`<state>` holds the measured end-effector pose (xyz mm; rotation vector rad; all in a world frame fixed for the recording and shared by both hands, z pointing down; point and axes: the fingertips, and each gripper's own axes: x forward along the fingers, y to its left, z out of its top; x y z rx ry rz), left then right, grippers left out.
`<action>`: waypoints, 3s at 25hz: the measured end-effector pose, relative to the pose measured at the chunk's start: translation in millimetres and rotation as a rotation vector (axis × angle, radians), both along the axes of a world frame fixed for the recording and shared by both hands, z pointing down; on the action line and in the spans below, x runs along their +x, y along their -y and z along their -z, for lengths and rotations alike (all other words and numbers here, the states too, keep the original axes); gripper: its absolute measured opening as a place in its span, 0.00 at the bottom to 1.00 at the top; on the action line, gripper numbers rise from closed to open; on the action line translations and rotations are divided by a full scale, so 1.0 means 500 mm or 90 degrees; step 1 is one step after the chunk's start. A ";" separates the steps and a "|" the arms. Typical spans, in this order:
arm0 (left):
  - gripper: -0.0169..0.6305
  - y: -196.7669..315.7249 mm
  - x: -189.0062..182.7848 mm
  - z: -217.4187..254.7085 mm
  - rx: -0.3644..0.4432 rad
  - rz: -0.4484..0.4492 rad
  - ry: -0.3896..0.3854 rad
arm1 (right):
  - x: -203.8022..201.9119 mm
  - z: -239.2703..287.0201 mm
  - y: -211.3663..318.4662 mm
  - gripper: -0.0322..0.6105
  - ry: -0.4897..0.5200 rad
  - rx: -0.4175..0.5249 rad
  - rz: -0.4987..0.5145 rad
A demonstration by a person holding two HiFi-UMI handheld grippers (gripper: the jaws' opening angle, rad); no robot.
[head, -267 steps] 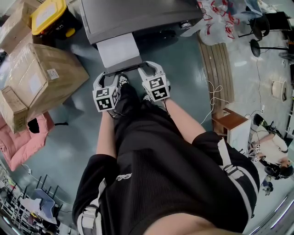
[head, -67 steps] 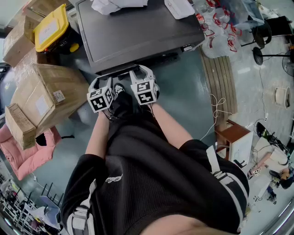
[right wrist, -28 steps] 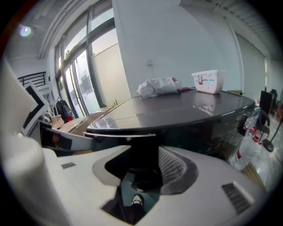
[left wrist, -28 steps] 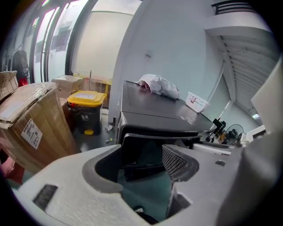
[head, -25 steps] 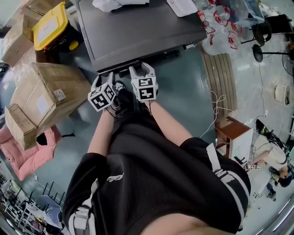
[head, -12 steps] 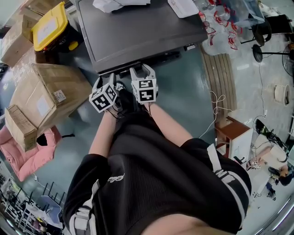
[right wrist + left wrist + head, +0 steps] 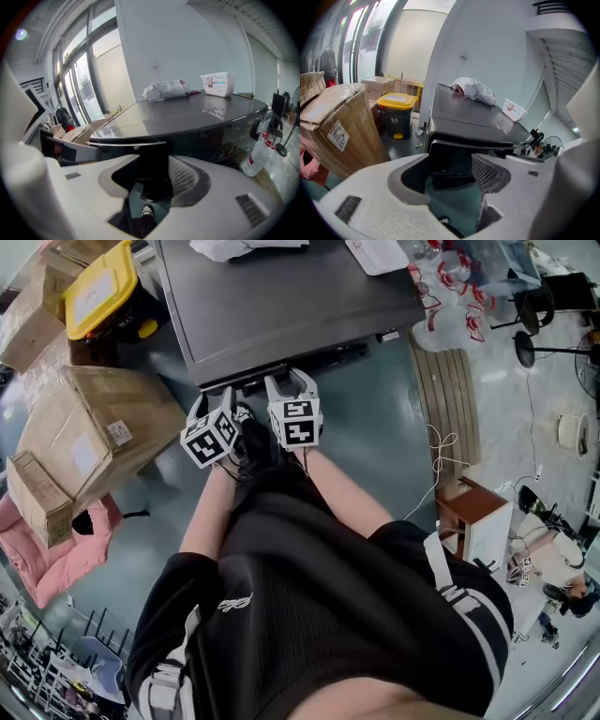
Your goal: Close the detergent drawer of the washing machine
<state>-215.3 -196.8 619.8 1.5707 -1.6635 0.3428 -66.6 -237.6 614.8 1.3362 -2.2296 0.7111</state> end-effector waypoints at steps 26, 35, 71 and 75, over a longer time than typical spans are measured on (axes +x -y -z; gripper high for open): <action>0.36 -0.006 0.008 -0.014 0.008 -0.047 -0.010 | -0.015 0.008 -0.021 0.32 -0.039 0.010 0.086; 0.24 -0.116 0.124 -0.041 -0.005 -0.135 -0.032 | 0.021 -0.006 -0.141 0.09 -0.062 0.012 0.151; 0.04 -0.253 0.210 0.256 0.275 -0.704 -0.073 | 0.100 0.239 -0.438 0.06 -0.116 0.128 -0.230; 0.04 -0.245 0.275 0.392 0.381 -0.681 -0.088 | 0.135 0.386 -0.419 0.06 -0.119 0.232 -0.242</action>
